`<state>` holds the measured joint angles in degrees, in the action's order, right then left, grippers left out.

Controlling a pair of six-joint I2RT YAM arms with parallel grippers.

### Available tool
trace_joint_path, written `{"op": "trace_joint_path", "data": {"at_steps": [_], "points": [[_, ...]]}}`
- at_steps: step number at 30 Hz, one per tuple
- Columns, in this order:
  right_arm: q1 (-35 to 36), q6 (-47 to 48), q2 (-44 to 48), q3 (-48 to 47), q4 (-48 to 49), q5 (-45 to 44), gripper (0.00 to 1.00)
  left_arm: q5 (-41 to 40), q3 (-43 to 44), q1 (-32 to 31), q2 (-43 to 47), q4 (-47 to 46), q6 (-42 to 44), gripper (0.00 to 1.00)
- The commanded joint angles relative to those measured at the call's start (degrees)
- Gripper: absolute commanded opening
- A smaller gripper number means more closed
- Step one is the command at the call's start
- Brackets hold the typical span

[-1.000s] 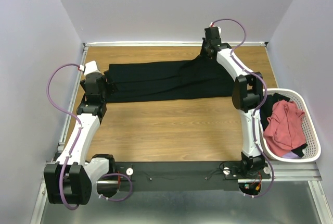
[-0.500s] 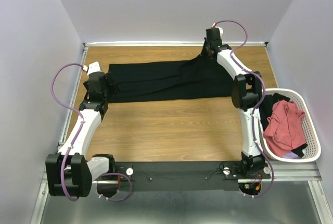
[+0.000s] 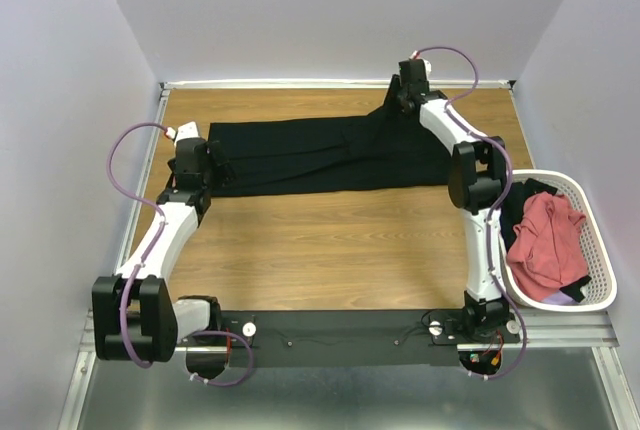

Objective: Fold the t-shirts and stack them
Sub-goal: Fold the tshirt

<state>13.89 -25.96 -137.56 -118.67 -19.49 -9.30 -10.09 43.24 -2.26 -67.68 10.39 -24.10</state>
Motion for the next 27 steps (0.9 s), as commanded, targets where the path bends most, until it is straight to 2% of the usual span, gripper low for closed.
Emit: {"op": "trace_joint_path", "data": {"at_steps": [1, 5, 6, 7, 13, 20, 27], "points": [[0.3, 2.9, 7.8, 6.8, 0.6, 3.8, 0.6, 3.1, 0.4, 0.5, -2.1, -0.1, -1.7, 0.84], [0.4, 2.5, 17.5, 21.5, 1.7, 4.9, 0.6, 5.0, 0.8, 1.8, -5.2, 0.0, -3.4, 0.83], [0.4, 2.3, 19.2, 21.6, 2.0, 4.9, 0.6, 5.5, 0.9, 3.4, -5.8, 0.1, -3.8, 0.82], [0.4, 2.1, 22.7, 27.1, 2.8, 5.0, 0.6, 5.9, 1.1, 3.8, -6.5, 0.1, -4.4, 0.82], [-1.9, 0.9, 29.6, 43.1, 5.2, 4.6, 0.58, 9.8, 2.8, 8.3, -13.8, -0.2, -8.0, 0.8], [-8.3, -0.2, 33.3, 53.0, 8.8, 7.0, 0.56, 9.8, 7.6, 9.6, -19.5, -0.8, -10.8, 0.78], [-13.6, -1.9, 33.2, 58.5, 11.2, 8.2, 0.54, 9.8, 9.1, 10.2, -25.9, -1.3, -12.9, 0.75]]}}
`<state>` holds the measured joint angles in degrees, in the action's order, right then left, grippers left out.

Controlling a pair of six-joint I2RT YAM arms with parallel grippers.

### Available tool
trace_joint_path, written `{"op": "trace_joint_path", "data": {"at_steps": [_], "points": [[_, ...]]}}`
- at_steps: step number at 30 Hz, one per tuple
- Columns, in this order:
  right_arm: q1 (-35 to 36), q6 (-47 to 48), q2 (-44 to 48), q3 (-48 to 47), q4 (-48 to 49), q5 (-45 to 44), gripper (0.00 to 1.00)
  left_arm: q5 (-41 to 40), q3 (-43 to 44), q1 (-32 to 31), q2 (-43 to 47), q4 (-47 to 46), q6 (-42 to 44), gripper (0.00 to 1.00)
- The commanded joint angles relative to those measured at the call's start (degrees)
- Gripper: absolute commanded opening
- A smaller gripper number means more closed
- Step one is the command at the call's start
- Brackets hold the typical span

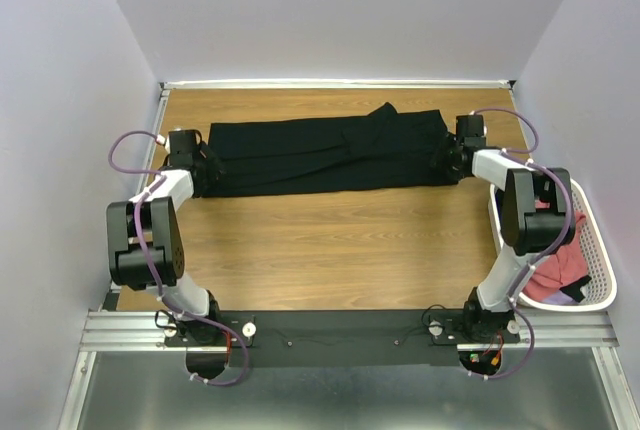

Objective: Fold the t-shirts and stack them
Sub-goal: Fold the tshirt

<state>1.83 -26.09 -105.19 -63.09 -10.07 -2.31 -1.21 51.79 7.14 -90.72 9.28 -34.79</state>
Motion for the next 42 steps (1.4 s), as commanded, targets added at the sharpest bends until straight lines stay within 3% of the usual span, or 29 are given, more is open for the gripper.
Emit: {"op": "trace_joint_path", "data": {"at_steps": [1, 13, 18, 23, 29, 37, 42], "points": [[-3.0, -2.2, 0.9, 4.3, 1.8, 1.2, 0.54, 1.6, 0.3, 1.1, -3.3, -0.1, -2.4, 0.75], [-4.7, -4.4, 7.4, 12.9, -0.6, 0.9, 0.54, 3.6, -8.3, 4.4, -1.9, -1.5, -4.8, 0.74], [-4.7, -2.9, 10.6, 16.2, -2.2, 1.9, 0.54, 4.0, -14.1, 6.0, 2.8, -1.1, -4.4, 0.74], [-4.2, -1.2, 17.3, 17.9, -3.7, 3.9, 0.55, 1.9, -14.1, 6.8, 11.7, 3.0, -2.4, 0.75], [1.5, 1.6, 21.5, 15.1, -5.8, -0.5, 0.58, 3.6, -12.8, 6.8, 18.7, 4.3, -3.5, 0.75], [8.6, 5.6, 23.8, 12.5, -5.8, -0.3, 0.61, 6.5, -15.8, 6.2, 17.1, 2.0, -8.1, 0.75], [10.7, 6.8, 23.2, 12.7, -5.6, 0.5, 0.61, 5.7, -14.0, 6.2, 13.8, 1.2, -8.9, 0.63]]}}
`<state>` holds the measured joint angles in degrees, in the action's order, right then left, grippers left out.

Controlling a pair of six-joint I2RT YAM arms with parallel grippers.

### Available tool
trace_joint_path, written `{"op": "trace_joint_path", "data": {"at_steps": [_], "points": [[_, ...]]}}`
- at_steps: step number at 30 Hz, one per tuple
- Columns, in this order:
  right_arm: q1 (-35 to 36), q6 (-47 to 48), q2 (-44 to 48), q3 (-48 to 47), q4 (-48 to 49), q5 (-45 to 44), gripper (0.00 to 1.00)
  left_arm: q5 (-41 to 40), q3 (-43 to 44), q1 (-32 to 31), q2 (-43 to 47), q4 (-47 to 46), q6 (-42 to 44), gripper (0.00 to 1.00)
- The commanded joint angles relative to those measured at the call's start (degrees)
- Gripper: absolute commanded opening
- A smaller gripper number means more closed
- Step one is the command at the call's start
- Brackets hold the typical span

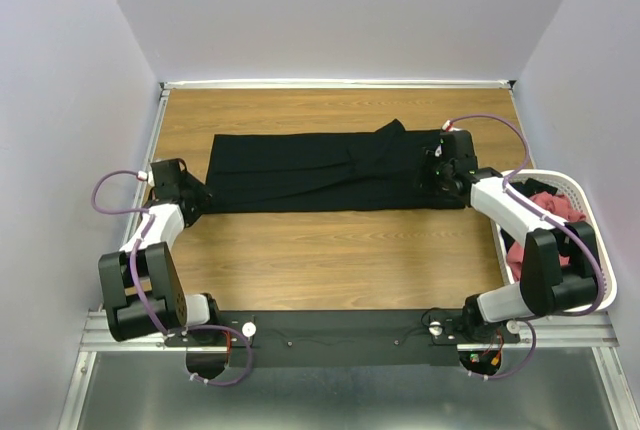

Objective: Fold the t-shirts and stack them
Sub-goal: Fold the tshirt

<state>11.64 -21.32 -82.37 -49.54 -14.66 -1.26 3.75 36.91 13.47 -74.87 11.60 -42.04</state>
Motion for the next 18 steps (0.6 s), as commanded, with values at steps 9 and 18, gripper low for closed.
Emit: {"op": "trace_joint_path", "data": {"at_steps": [9, 18], "points": [[1.0, 2.2, -0.2, 0.1, -0.6, -1.3, 0.61, -0.7, 3.1, -0.4, -7.5, -1.4, -3.2, 0.58], [1.0, 2.4, -0.3, 0.2, -0.4, -1.6, 0.61, -0.3, 5.7, -1.3, -5.1, 1.3, -3.8, 0.53]]}}
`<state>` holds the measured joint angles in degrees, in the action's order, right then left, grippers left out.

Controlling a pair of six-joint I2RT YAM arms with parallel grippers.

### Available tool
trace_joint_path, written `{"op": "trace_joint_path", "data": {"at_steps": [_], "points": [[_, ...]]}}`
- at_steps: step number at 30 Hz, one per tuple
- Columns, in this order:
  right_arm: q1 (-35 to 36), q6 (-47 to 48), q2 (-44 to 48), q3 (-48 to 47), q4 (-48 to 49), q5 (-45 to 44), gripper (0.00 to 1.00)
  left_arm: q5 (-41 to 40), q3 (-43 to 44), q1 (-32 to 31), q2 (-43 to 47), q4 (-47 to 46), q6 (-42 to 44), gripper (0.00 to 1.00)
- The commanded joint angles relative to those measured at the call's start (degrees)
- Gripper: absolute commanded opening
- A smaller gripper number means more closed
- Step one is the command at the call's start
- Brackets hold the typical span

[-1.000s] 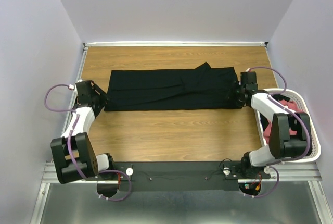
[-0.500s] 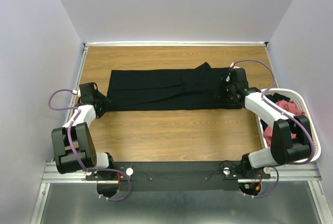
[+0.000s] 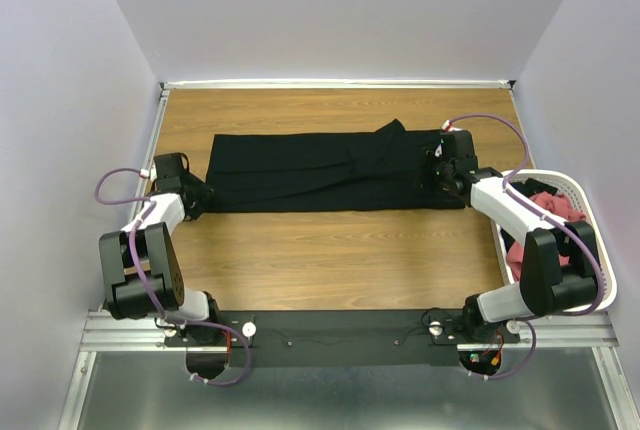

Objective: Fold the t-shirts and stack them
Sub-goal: Fold the tshirt

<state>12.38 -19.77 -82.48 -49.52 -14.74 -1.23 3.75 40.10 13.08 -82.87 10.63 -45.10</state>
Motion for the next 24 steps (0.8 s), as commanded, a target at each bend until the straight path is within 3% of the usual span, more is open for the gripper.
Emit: {"op": "trace_joint_path", "data": {"at_steps": [1, 6, 24], "points": [[0.3, 0.8, -0.2, 0.2, -0.3, -1.4, 0.61, -0.9, 2.9, -1.0, 3.8, 3.1, -0.8, 0.53], [0.3, 0.7, -0.6, 0.2, -0.4, -1.4, 0.61, -2.8, 3.7, -1.2, 7.6, 3.7, -1.0, 0.53], [0.3, 0.6, -1.9, 0.3, -0.3, -0.4, 0.61, -2.6, 0.1, -1.4, -3.8, -2.3, -2.3, 0.53]]}}
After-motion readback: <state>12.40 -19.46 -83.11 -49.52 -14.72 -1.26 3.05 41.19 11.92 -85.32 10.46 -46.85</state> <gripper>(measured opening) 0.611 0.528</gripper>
